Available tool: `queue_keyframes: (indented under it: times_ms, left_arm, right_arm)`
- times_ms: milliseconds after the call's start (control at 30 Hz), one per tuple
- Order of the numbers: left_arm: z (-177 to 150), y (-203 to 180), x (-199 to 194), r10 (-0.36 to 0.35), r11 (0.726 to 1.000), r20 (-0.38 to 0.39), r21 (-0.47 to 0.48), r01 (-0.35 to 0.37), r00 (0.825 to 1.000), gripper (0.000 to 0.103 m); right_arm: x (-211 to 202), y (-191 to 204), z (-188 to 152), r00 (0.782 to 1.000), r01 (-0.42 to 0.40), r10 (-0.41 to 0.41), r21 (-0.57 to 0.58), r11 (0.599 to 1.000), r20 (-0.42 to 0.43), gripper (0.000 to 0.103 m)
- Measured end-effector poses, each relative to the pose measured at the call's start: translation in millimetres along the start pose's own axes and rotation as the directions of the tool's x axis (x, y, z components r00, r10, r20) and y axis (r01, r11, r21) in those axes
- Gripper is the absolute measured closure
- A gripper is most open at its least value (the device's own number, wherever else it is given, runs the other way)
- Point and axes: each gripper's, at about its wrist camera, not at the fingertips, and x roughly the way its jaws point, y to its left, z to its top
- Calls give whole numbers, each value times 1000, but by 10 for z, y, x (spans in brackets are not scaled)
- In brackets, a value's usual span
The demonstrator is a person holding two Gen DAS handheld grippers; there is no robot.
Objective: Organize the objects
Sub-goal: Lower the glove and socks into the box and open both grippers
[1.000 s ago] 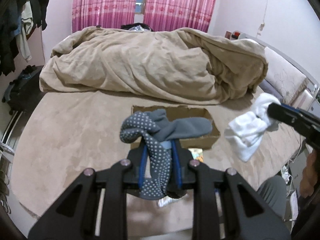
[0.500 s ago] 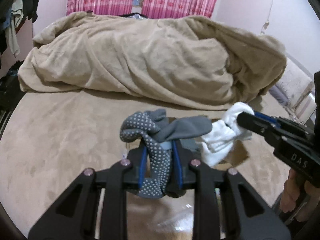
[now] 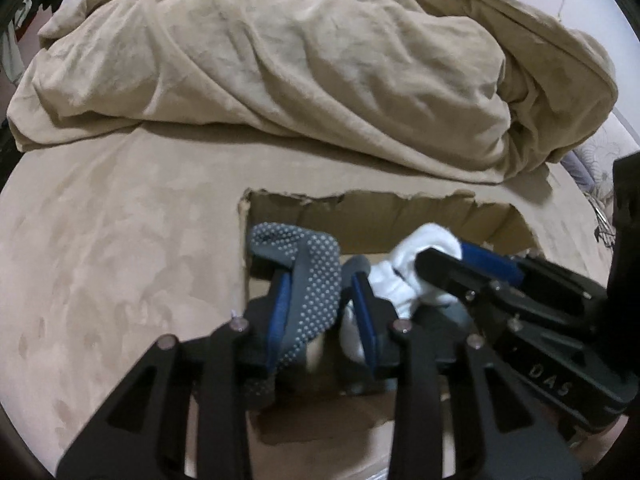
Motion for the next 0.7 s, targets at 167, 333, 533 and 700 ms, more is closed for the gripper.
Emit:
queue_keyframes:
  times_ms: [167, 333, 533, 700]
  left_arm:
    - [-56, -16, -272, 22, 1000, 38, -13, -21, 999, 58]
    - [-170, 11, -773, 21, 997, 105, -74, -13, 994, 36]
    - [-404, -51, -1423, 60, 994, 169, -96, -45, 984, 24]
    - [-601, -229, -1848, 73, 995, 201, -74, -59, 977, 24]
  right_arm:
    - [-182, 46, -15, 1000, 25, -25, -8, 1000, 15, 46]
    - [-592, 175, -115, 998, 45, -42, -51, 998, 44, 41]
    - [-1178, 258, -263, 993, 98, -93, -57, 994, 78, 24]
    - [-1703, 274, -388, 988, 119, -115, -38, 992, 104, 22]
